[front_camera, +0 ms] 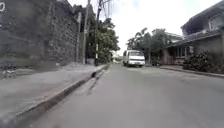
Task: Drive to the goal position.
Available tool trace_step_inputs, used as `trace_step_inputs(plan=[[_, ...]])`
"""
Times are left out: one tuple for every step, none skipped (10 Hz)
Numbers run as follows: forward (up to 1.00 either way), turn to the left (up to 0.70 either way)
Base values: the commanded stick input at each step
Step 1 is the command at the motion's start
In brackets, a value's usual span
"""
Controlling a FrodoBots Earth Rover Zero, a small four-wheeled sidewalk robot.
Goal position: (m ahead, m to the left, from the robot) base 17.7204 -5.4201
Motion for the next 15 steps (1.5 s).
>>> trace_step_inputs(plan=[[1.0, 0.0], [1.0, 0.0], [1.0, 0.0], [1.0, 0.0], [1.0, 0.0], [1.0, 0.0], [1.0, 0.0], [1.0, 0.0], [1.0, 0.0], [1.0, 0.0], [1.0, 0.0], [1.0, 0.0], [1.0, 0.0], [1.0, 0.0], [1.0, 0.0]])
